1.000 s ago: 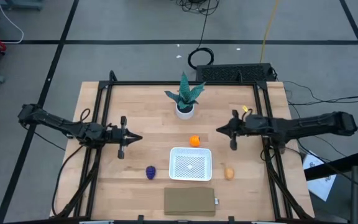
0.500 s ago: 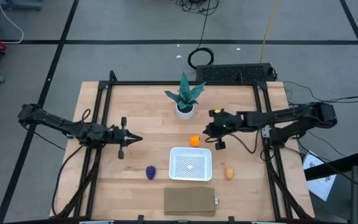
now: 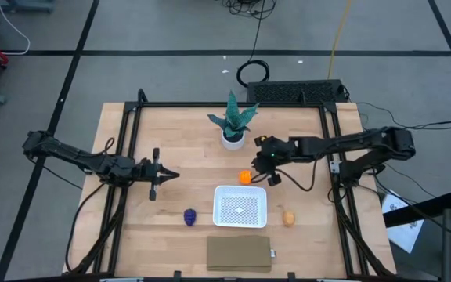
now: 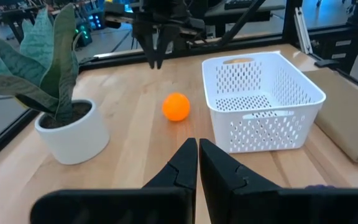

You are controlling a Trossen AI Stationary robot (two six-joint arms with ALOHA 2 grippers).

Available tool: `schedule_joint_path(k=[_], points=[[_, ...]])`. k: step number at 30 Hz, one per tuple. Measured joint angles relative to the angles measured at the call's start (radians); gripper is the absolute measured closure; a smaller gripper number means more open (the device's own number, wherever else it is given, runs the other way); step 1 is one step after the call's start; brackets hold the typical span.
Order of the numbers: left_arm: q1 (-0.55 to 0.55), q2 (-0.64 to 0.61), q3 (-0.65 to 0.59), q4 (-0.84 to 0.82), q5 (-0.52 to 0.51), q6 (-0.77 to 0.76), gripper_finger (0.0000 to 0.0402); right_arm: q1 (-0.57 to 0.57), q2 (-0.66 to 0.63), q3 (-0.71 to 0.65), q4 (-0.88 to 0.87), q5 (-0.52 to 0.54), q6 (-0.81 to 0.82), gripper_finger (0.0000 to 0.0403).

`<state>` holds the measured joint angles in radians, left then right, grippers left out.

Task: Pick and placing Produce into tupperware
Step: Put the orange into the white basket

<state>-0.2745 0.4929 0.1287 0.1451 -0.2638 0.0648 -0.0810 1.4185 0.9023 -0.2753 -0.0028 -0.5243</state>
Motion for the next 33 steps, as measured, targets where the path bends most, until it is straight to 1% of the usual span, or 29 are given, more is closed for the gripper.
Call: schedule_joint_path(k=[3,5,12,16,20,28,30,33], points=[[0.000,0.000,0.000,-0.005,0.000,0.001,0.0380,-0.004,0.040,0.052,-0.028,-0.002,-0.009,0.0333],[0.000,0.000,0.000,-0.005,0.000,0.005,0.0380,-0.004,0.066,0.073,-0.046,-0.002,-0.045,0.0322],[0.000,0.000,0.000,-0.009,0.000,0.016,0.0380,0.005,0.129,0.078,-0.080,0.002,-0.241,0.0293],[0.000,0.001,0.000,-0.017,0.000,0.015,0.0380,0.013,0.133,0.078,-0.079,0.005,-0.285,0.0268],[0.000,0.007,0.000,-0.023,0.000,0.011,0.0380,0.031,0.133,0.078,-0.079,0.001,-0.357,0.0222],[0.000,0.011,0.000,-0.024,0.001,0.004,0.0380,0.033,0.132,0.078,-0.068,-0.001,-0.327,0.0105],[0.000,0.011,0.000,-0.024,0.001,0.004,0.0380,0.033,0.132,0.070,-0.034,-0.002,-0.315,0.0085],[0.000,0.011,0.000,-0.024,0.001,0.004,0.0380,0.033,0.132,0.051,0.020,-0.013,-0.302,0.0066]])
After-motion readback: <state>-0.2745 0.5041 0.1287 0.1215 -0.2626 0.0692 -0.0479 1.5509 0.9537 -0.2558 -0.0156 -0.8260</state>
